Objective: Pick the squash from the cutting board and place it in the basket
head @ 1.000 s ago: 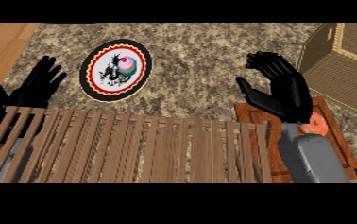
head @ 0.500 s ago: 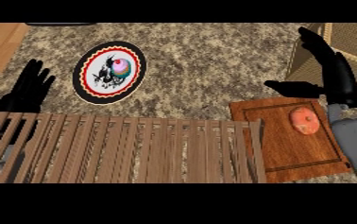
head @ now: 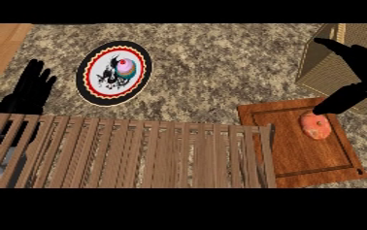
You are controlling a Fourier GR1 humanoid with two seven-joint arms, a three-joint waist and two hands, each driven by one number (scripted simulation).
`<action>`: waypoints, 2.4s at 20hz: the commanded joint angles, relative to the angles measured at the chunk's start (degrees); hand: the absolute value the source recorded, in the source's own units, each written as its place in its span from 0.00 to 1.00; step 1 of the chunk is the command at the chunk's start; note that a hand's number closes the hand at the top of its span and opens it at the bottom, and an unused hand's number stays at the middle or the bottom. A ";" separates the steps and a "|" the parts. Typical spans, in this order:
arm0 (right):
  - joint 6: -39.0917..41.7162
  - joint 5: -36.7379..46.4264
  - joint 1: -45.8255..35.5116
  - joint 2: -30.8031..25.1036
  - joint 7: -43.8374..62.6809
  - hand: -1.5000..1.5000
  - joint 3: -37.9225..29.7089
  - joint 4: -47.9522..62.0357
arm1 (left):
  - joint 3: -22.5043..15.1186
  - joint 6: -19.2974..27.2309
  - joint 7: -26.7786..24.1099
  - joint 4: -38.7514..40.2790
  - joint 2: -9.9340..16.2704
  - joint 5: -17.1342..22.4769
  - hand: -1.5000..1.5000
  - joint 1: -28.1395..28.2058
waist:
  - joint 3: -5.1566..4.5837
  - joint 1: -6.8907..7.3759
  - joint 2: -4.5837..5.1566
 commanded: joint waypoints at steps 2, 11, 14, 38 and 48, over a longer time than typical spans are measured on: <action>13.65 -4.81 -4.03 -3.31 6.62 0.00 2.30 -0.06 | -6.15 -5.96 -5.27 -1.10 7.56 -9.87 0.50 -2.83 | 1.08 -0.01 0.06; 22.78 -10.09 -5.52 -5.92 11.27 0.00 1.16 2.82 | -6.67 -6.03 -6.02 -2.61 7.28 -10.85 0.50 -2.15 | 1.40 -0.18 -0.20; 23.21 -9.90 -6.21 -5.48 11.04 0.00 0.99 4.18 | -5.92 -6.21 -5.83 -1.41 7.73 -10.52 0.50 -3.43 | 1.44 0.03 0.15; 19.59 -0.71 0.73 -0.77 6.00 0.00 6.75 8.79 | -6.59 -6.17 -7.87 -1.36 5.63 -12.73 0.50 -1.30 | 1.58 -0.09 0.13; 13.78 3.78 4.33 1.16 1.32 0.00 7.68 10.75 | -5.42 -6.68 -6.24 -1.75 6.64 -12.20 0.50 -2.89 | 1.64 -0.37 0.17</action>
